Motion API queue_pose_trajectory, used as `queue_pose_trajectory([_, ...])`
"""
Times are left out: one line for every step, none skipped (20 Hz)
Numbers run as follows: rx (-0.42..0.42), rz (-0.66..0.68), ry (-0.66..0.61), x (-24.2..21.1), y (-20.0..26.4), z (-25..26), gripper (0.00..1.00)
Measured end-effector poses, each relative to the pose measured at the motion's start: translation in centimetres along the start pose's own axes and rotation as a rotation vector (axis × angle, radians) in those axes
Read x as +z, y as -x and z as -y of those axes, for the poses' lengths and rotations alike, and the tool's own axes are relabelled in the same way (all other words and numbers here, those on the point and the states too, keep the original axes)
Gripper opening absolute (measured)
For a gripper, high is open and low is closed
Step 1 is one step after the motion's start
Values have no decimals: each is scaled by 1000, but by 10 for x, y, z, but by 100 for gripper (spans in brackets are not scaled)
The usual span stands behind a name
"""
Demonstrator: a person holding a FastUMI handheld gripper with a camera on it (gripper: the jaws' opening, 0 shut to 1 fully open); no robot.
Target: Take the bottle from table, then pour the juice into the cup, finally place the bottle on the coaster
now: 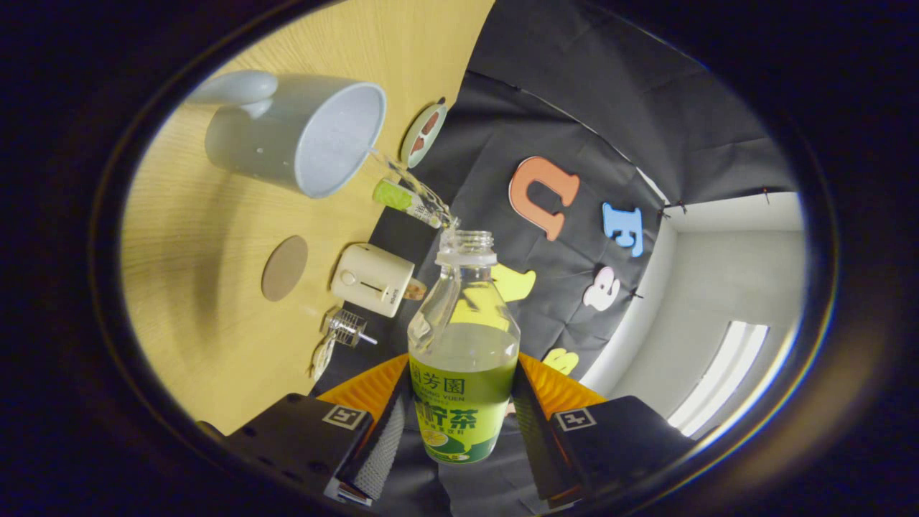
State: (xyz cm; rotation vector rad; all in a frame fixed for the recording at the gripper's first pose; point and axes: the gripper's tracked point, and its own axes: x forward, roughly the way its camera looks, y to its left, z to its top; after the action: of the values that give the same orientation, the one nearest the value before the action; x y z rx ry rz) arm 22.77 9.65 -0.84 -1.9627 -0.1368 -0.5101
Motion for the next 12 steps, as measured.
queue_pose_trajectory([-6, -1, 6, 0, 0, 3, 80])
queue_pose_trajectory([-16, -3, 8, -1, 0, 5, 80])
queue_pose_trajectory([-25, -7, 13, -2, 0, 7, 80])
queue_pose_trajectory([-31, -5, 24, -2, -1, 10, 80])
queue_pose_trajectory([-38, -5, 32, -2, -1, 11, 80])
queue_pose_trajectory([-47, -4, 41, -1, -2, 14, 80])
queue_pose_trajectory([-59, -2, 50, -1, -1, 17, 80])
queue_pose_trajectory([-67, -3, 55, -1, -1, 18, 80])
queue_pose_trajectory([-72, -5, 56, -2, 0, 20, 80])
queue_pose_trajectory([-71, -4, 58, -1, 0, 20, 80])
queue_pose_trajectory([-74, -4, 66, -1, 1, 21, 80])
queue_pose_trajectory([-77, 2, 73, 0, 1, 22, 80])
